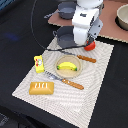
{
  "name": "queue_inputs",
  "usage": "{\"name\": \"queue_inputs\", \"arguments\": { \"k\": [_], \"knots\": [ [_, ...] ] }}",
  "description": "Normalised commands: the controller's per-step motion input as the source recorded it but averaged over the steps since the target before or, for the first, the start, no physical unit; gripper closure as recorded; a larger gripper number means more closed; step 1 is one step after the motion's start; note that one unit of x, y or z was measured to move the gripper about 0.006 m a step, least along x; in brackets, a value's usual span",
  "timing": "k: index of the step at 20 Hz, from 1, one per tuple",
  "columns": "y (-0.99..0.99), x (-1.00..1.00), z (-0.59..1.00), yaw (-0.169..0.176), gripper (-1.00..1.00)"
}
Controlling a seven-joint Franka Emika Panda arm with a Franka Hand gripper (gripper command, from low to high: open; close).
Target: Interact with the objects in diverse but meaningful ways.
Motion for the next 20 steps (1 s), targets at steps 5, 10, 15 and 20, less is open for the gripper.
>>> {"name": "queue_inputs", "arguments": {
  "k": [5, 10, 15, 20],
  "knots": [
    [0.25, 0.42, -0.05, 0.0, -1.0],
    [0.23, 0.5, -0.02, -0.018, -1.0],
    [0.16, 0.55, -0.02, -0.043, -1.0],
    [0.17, 0.57, -0.01, -0.062, -1.0]
  ]
}}
